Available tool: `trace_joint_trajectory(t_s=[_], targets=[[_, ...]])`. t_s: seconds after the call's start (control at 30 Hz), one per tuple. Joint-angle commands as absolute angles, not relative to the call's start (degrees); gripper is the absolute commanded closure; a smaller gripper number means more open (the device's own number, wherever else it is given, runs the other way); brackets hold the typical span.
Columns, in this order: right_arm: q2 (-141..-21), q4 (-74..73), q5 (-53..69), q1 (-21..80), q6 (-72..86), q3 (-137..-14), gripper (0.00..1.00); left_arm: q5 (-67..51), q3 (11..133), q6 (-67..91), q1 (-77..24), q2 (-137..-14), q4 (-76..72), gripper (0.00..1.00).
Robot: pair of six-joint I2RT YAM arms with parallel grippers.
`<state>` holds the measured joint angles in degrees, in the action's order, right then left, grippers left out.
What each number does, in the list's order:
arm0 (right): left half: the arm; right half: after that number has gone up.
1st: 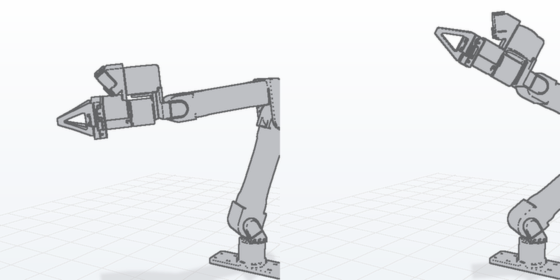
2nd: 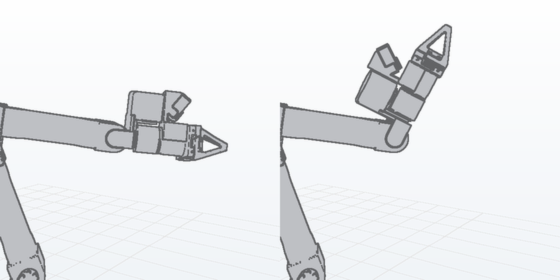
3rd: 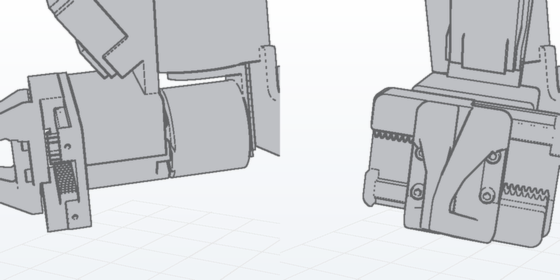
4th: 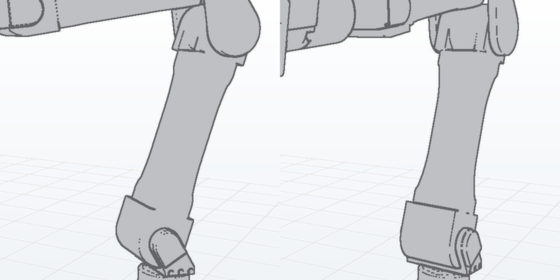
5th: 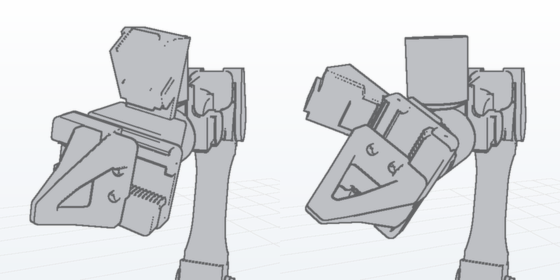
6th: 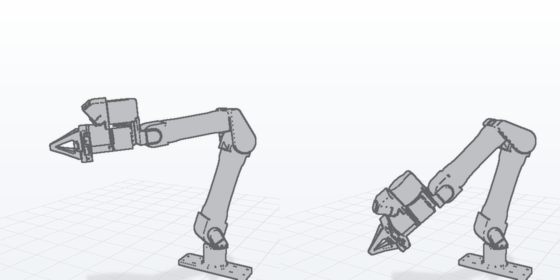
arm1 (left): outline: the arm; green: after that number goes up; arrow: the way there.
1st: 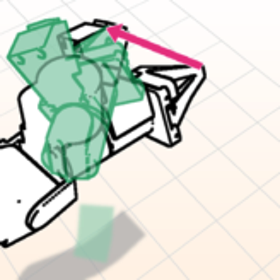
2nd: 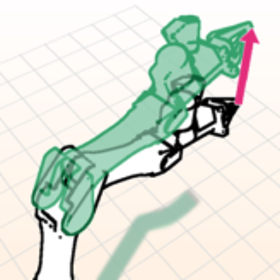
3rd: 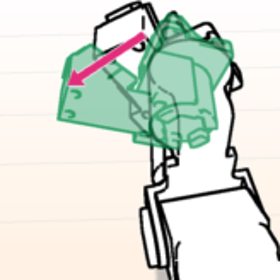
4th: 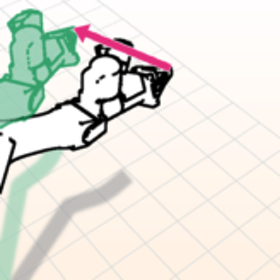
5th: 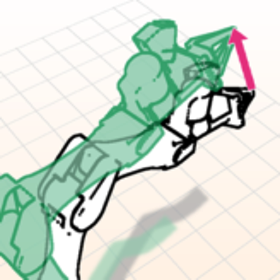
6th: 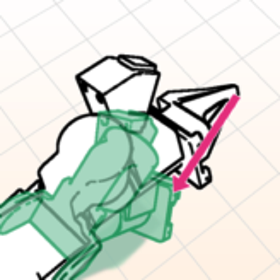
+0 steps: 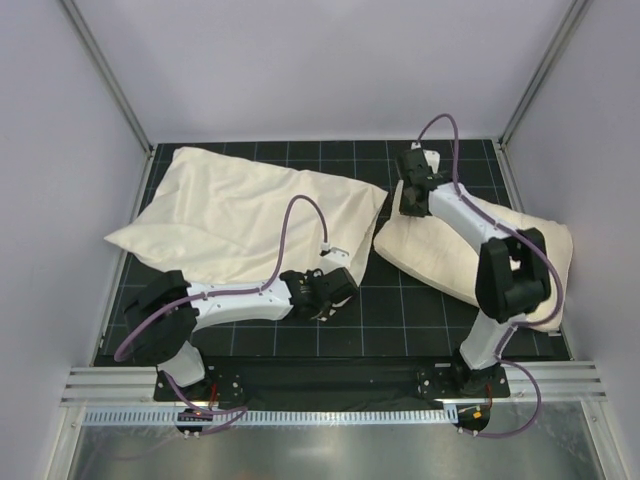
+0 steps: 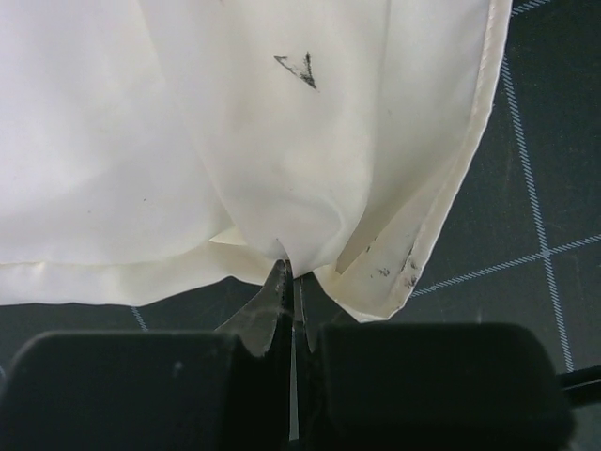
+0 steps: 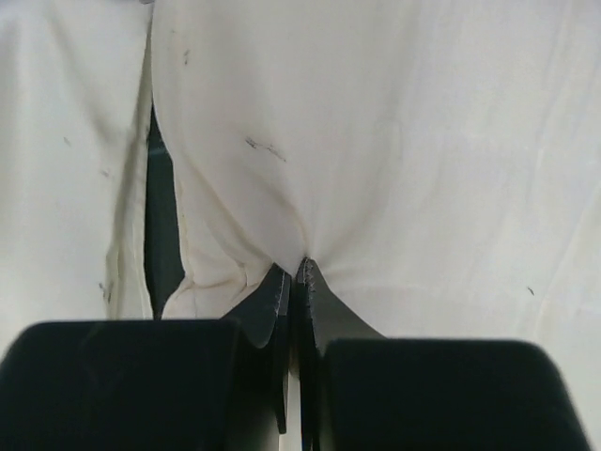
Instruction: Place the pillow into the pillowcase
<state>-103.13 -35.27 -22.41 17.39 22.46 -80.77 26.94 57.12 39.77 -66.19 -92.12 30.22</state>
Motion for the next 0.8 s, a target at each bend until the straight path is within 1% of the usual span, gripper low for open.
trace_joint_trajectory(t_s=[0.0, 0.03, 0.07, 0.13, 0.17, 0.23, 0.27, 0.3, 0.37, 0.47, 0.67, 0.77], targets=[[-90.6, -36.5, -24.7, 14.8, 24.3, -73.5, 0.96, 25.3, 58.2, 38.3, -66.4, -91.4, 28.7, 0.96], [-88.9, -36.3, -24.3, 14.6, 24.3, -70.5, 0.96, 25.2, 58.5, 38.1, -66.4, -91.5, 28.7, 0.92], [-87.2, -36.0, -23.9, 14.5, 24.4, -69.3, 0.96, 25.0, 58.6, 37.7, -66.6, -91.6, 28.8, 0.75], [-82.7, -35.4, -22.0, 14.0, 24.7, -65.7, 0.96, 25.4, 59.2, 37.3, -66.5, -90.9, 29.1, 0.54], [-81.4, -34.5, -21.3, 13.3, 24.7, -64.5, 0.96, 26.1, 59.5, 36.8, -66.5, -90.5, 29.4, 0.39], [-77.9, -34.0, -20.3, 13.0, 24.6, -61.9, 0.96, 27.3, 60.6, 36.0, -66.5, -89.3, 31.1, 0.27], [-76.9, -33.8, -19.9, 12.6, 24.6, -61.2, 0.96, 28.2, 61.9, 35.5, -66.5, -89.0, 31.9, 0.18], [-75.9, -33.7, -19.8, 12.3, 24.6, -60.1, 0.96, 28.3, 62.7, 34.6, -66.4, -88.9, 32.4, 0.14], [-73.8, -33.6, -18.6, 12.0, 24.5, -59.2, 0.96, 28.2, 66.6, 33.6, -66.0, -89.6, 35.1, 0.1], [-70.8, -33.1, -17.1, 11.3, 25.6, -57.5, 0.96, 28.8, 72.4, 31.5, -65.7, -93.0, 38.0, 0.09], [-64.4, -32.5, -16.3, 9.9, 27.9, -54.8, 0.96, 27.4, 83.4, 26.4, -62.2, -103.7, 41.5, 0.08], [-62.5, -33.4, -16.7, 9.3, 28.3, -54.6, 0.96, 25.8, 88.5, 24.5, -60.6, -107.7, 41.9, 0.1]])
